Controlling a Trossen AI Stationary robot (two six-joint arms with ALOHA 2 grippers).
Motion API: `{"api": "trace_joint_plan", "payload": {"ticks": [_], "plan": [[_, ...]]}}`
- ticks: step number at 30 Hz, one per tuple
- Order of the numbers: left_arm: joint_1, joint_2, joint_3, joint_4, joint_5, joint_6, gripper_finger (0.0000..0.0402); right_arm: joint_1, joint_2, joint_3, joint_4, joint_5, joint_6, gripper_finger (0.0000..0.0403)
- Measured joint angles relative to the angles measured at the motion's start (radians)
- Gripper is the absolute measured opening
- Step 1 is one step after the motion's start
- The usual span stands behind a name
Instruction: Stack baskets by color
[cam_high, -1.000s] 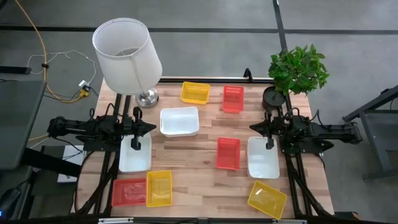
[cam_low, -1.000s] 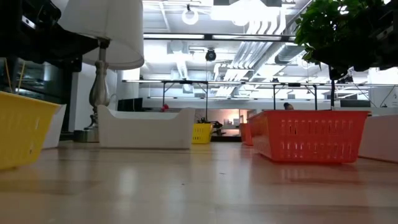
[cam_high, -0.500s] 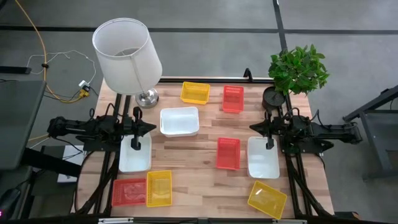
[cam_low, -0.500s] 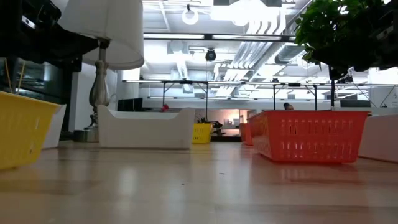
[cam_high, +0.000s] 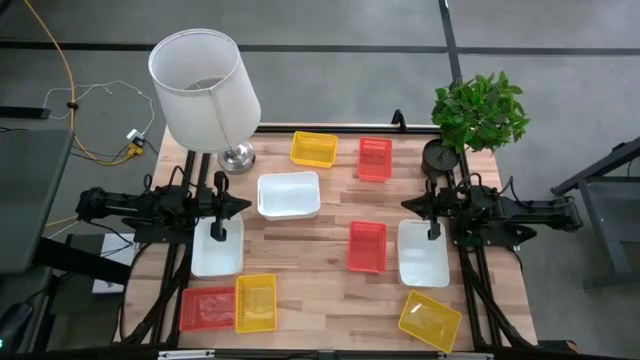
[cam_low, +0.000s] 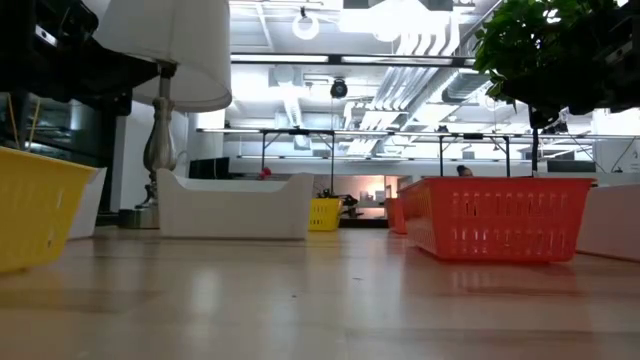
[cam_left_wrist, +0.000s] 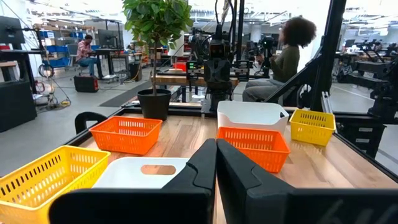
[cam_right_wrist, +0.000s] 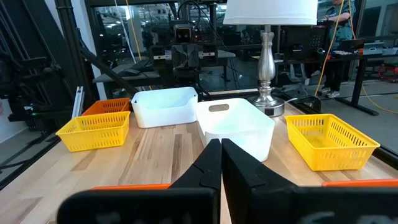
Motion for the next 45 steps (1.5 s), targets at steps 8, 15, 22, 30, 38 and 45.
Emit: {"api": "trace_joint_plan", "payload": {"ticks": [8, 15, 22, 30, 38, 45], "plan": [[0.001, 0.002, -0.001, 0.127, -0.033, -0.118, 0.0000, 0.000, 0.000, 0.000, 0.000, 0.000, 0.000, 0.0000], [0.000, 0.094, 0.024, 0.416, 0.059, -0.140, 0.0000, 0.000, -0.001, 0.000, 0.000, 0.000, 0.000, 0.0000], [0.001, 0.418, 0.181, 0.413, -0.026, -0.113, 0.0018, 0.000, -0.001, 0.000, 0.000, 0.000, 0.000, 0.0000], [0.000, 0.781, 0.429, 0.219, -0.103, -0.087, 0.0080, 0.000, -0.001, 0.000, 0.000, 0.000, 0.000, 0.0000], [0.000, 0.884, 0.536, 0.088, -0.114, -0.145, 0.0154, 0.000, -0.001, 0.000, 0.000, 0.000, 0.000, 0.0000], [0.000, 0.872, 0.536, 0.009, -0.014, -0.166, 0.0187, 0.000, -0.001, 0.000, 0.000, 0.000, 0.000, 0.0000]]}}
